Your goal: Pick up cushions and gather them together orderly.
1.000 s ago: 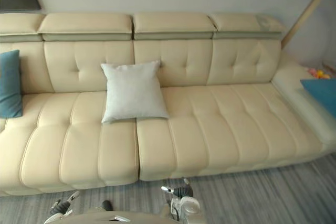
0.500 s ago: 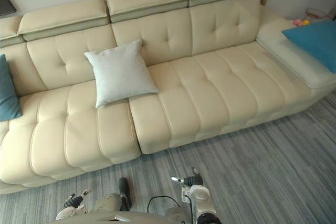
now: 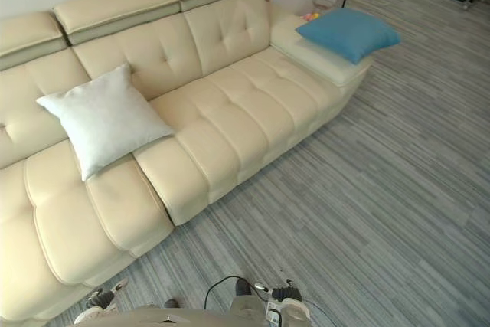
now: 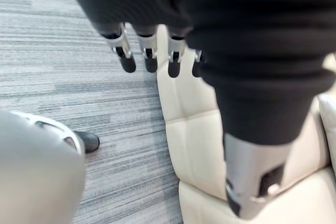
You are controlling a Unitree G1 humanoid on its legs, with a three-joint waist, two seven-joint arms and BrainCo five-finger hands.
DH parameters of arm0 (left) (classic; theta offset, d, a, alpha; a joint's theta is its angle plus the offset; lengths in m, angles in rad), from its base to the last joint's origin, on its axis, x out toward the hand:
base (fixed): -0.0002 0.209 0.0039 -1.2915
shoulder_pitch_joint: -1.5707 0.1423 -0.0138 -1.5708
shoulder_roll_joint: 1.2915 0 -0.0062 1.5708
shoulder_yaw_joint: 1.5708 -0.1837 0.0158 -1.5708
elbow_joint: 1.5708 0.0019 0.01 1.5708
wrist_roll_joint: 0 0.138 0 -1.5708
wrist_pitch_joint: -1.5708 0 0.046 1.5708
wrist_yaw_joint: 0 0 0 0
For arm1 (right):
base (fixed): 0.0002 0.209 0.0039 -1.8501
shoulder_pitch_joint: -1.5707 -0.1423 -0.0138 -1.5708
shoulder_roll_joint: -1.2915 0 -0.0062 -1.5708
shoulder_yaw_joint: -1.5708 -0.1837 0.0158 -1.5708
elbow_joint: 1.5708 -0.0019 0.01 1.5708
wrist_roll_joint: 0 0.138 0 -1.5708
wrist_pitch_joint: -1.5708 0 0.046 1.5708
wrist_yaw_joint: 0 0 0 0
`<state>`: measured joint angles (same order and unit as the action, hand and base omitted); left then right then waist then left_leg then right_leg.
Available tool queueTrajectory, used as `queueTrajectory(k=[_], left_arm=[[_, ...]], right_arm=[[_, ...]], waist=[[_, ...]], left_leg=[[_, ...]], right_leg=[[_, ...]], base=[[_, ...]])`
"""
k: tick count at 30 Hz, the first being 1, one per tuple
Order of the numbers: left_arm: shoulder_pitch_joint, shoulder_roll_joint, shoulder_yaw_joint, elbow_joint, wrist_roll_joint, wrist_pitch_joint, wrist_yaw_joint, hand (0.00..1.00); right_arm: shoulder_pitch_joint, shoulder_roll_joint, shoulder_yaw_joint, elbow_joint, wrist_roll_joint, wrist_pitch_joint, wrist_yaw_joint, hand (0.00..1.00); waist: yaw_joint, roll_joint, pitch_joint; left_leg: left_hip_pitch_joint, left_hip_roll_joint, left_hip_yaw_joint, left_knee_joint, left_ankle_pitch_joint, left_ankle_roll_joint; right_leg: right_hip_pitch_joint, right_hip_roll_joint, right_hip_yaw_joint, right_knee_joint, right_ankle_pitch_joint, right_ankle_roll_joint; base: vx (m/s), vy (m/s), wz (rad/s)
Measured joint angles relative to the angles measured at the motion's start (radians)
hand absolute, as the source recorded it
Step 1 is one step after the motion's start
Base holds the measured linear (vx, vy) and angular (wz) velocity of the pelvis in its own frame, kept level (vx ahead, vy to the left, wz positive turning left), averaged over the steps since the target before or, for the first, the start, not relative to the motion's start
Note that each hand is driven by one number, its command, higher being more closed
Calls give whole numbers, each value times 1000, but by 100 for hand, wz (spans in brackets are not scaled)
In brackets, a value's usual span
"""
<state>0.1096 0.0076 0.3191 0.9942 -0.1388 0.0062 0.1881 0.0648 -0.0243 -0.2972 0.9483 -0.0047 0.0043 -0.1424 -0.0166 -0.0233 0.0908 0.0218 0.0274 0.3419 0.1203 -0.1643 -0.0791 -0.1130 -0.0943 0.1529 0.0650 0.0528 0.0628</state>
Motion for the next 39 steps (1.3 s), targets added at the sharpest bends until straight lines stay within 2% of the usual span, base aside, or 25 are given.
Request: queueTrajectory(k=[3, 4, 5, 6, 8, 10, 12, 15, 16, 18, 19, 20, 21, 22, 23, 25, 28, 29, 31, 32, 33, 35, 36, 38, 39], left_arm=[[-8, -14, 2, 1, 26, 1, 0, 0], [-9, -19, 3, 2, 27, 1, 0, 0], [-10, -22, 5, 2, 28, 1, 0, 0], [-21, -17, 8, 4, 37, 1, -4, 0], [-22, -20, -14, 8, 46, 3, -11, 0], [-19, -14, -26, 22, 47, 3, -22, 0], [-24, -7, -36, 35, 51, 3, -27, 0], [-49, -17, -70, 50, 66, 10, -44, 0], [-50, -20, -68, 50, 69, 12, -46, 0], [-49, -19, -49, 41, 80, 13, -50, 0], [-54, -19, -39, 34, 84, 14, -49, 0], [-45, -23, -37, 26, 83, 13, -49, 0], [-44, -24, -37, 25, 83, 11, -49, 0], [-42, -28, -37, 16, 83, 9, -49, 0], [-41, -35, -35, 5, 80, 8, -49, 0], [-41, -39, -37, -6, 64, -7, -49, 0], [-39, -42, -36, -26, 63, -8, -47, 0], [-39, -46, -37, -39, 63, -7, -45, 0], [-39, -47, -37, -41, 65, -7, -42, 0], [-42, -45, -37, -42, 64, -7, -40, 0], [-43, -43, -37, -42, 64, -7, -40, 0], [-44, -30, -38, -42, 65, -8, -40, 0], [-43, -10, -40, -39, 66, -8, -39, 0], [-42, -1, -39, -31, 66, -5, -33, 0], [-38, 8, -42, -19, 67, -3, -23, 0]], right_arm=[[-12, 9, 7, -30, 0, -2, 1, 0], [-23, 7, 23, -29, 0, -4, 2, 0], [-28, 10, 24, -30, 0, -4, 2, 0], [-36, 13, 21, -31, 0, -7, 2, 0], [-29, -1, 18, -30, -1, -8, 1, 0], [-15, -9, 12, -33, 2, -11, 2, 0], [-16, -10, 0, -32, 2, -11, 2, 0], [-21, -23, -46, -30, 8, -10, 2, 0], [-20, -25, -61, -30, 8, -10, 2, 0], [-14, -28, -59, -29, 8, -9, 2, 0], [-4, -27, -56, -30, 8, -9, 2, 0], [-7, -36, -38, -34, 7, -8, 1, 0], [-9, -42, -29, -32, 7, -5, 1, 0], [-27, -47, -20, -29, 6, 0, 1, 0], [-36, -46, -20, -20, 6, 4, 1, 0], [-44, -47, -21, 20, 6, 9, 1, 0], [-40, -42, -20, 10, 5, 15, 0, 0], [-39, -45, -20, 9, 4, 15, -1, 0], [-38, -46, -18, 9, 4, 13, -1, 0], [-36, -45, -8, 11, 4, 13, -1, 0], [-35, -47, -3, 11, 4, 13, -1, 0], [-35, -36, 12, 15, 4, 13, 0, 0], [-27, -23, 18, 14, 3, 13, 0, 0], [-24, -14, 18, 15, -1, 13, 1, 0], [-29, -11, 19, 15, -3, 12, 3, 0]], waist=[[2, 20, 11], [12, 29, 13], [14, 26, 16], [17, 23, 38], [13, 51, 56], [6, 51, 51], [4, 55, 49], [-13, 81, 49], [-18, 91, 51], [-8, 79, 57], [2, 79, 57], [14, 96, 58], [17, 93, 62], [26, 102, 61], [35, 109, 63], [59, 108, 64], [68, 110, 66], [74, 110, 66], [75, 111, 66], [90, 109, 64], [93, 106, 62], [98, 76, 42], [95, 48, 39], [101, 35, 34], [103, 31, 37]], left_leg=[[-1, 20, 82, 0, -4, 6], [6, 45, 135, -2, -6, 15], [13, 55, 168, 0, -7, 17], [42, 70, 253, 2, -8, 23], [91, 86, 330, 0, -6, 22], [131, 88, 347, -7, -26, -8], [148, 93, 337, -24, -56, -29], [156, 117, 315, -34, -83, -59], [163, 139, 312, 12, -73, -83], [127, 192, 278, 203, -63, -90], [87, 233, 247, 368, -53, -75], [13, 282, 181, 598, 26, -17], [-12, 290, 154, 658, 58, -2], [-71, 280, 93, 744, -14, -15], [-125, 248, 58, 737, -73, -9], [-179, 197, 17, 603, -99, 6], [-241, 164, -26, 379, -84, 4], [-268, 141, -58, 229, -32, -6], [-285, 122, -92, 102, 15, -26], [-298, 121, -108, 100, 84, -17], [-299, 116, -109, 107, 101, -7], [-304, 62, -123, 143, 98, 47], [-300, 22, -120, 179, 66, 93], [-268, 0, -93, 185, 23, 114], [-222, -12, -78, 174, 2, 114]], right_leg=[[-38, 36, 39, -26, 67, -8], [-58, 75, -24, -65, 148, -54], [-57, 84, -65, -83, 165, -82], [-41, 64, -224, -93, 81, -174], [-40, 27, -441, -41, 22, -160], [-30, -4, -608, -7, 19, -146], [-42, 3, -598, 2, 46, -108], [-62, 46, -580, 28, 12, -110], [-63, 53, -578, 55, -21, -111], [-60, 53, -559, 102, -58, -114], [-50, 59, -529, 133, -84, -117], [-33, 70, -458, 162, -115, -127], [-27, 75, -435, 161, -120, -130], [-21, 82, -376, 156, -126, -131], [-5, 87, -315, 132, -123, -135], [29, 85, -250, 90, -123, -134], [76, 80, -208, 54, -133, -118], [100, 74, -191, 37, -145, -99], [130, 65, -182, 15, -161, -73], [153, 63, -148, 0, -180, -45], [157, 61, -136, -4, -185, -39], [174, 21, -107, -3, -206, -12], [149, -17, -103, 92, -241, 15], [62, -40, -79, 315, -275, 79], [-5, -40, -43, 519, -266, 146]], base=[[11, -29, -106], [-11, -50, -164], [-18, -94, -201], [-15, -81, -153], [-1, -47, -144], [47, -60, -139], [87, -100, -99], [112, -65, -36], [132, -31, -18], [115, -81, -41], [241, -164, -96], [261, -116, -107], [315, 27, -133], [284, 104, -132], [285, 107, -130], [230, 109, -122], [237, 153, -73], [291, 221, -49], [384, 300, -44], [412, 321, -52], [453, 352, -60], [441, 314, -34], [394, 254, -20], [459, 279, -24], [450, 223, -22]])
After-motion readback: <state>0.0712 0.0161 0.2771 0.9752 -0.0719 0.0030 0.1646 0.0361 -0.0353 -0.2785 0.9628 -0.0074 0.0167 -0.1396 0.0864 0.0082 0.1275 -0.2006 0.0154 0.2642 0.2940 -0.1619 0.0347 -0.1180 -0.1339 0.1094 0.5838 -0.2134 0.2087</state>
